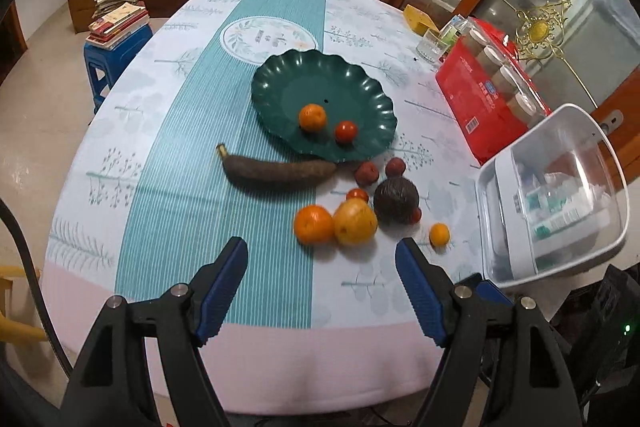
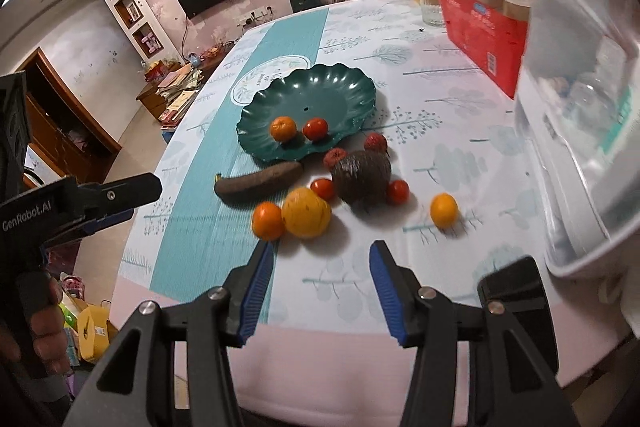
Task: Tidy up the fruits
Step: 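Open both tools on the plate and withdraw them from it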
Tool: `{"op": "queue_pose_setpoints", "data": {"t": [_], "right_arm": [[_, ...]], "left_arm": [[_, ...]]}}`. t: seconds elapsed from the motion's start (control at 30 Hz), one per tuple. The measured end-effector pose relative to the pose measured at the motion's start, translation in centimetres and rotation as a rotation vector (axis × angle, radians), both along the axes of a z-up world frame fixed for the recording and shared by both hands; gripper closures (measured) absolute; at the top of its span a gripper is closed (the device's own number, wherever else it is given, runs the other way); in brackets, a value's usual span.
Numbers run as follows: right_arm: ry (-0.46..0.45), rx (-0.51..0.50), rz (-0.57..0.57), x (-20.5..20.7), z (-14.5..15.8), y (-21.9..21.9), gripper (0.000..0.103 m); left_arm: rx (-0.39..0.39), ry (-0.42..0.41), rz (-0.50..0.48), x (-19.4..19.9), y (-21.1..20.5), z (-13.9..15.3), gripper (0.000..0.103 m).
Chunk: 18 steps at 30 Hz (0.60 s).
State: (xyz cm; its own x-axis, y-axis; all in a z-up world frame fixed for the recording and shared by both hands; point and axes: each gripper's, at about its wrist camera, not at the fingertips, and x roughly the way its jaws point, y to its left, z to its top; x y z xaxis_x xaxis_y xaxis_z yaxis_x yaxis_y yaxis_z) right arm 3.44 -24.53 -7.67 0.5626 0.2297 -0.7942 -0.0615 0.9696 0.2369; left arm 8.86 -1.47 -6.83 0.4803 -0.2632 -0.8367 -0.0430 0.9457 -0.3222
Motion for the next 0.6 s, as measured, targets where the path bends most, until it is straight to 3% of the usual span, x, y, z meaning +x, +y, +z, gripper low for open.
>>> {"op": "queue_pose_setpoints", "data": {"t": [0.27, 0.47, 0.6], "right_arm": [[-0.020, -0.019, -0.019, -3.4, -0.6, -0.9, 0.053], [-0.074, -0.061, -0.049, -4.1, -1.2, -2.1, 0.053], [-0.089, -0.098, -0.053, -3.8, -1.7, -2.9, 0.053]], "left_arm": [[0.029, 0.007, -0.009, -2.8, -0.1, -0.7, 0.028], [0.055, 0.031, -0.027, -2.2, -0.5, -1.5, 0.027], [0.072, 0.059, -0.045, -1.3, -1.0, -2.6, 0.020]]}}
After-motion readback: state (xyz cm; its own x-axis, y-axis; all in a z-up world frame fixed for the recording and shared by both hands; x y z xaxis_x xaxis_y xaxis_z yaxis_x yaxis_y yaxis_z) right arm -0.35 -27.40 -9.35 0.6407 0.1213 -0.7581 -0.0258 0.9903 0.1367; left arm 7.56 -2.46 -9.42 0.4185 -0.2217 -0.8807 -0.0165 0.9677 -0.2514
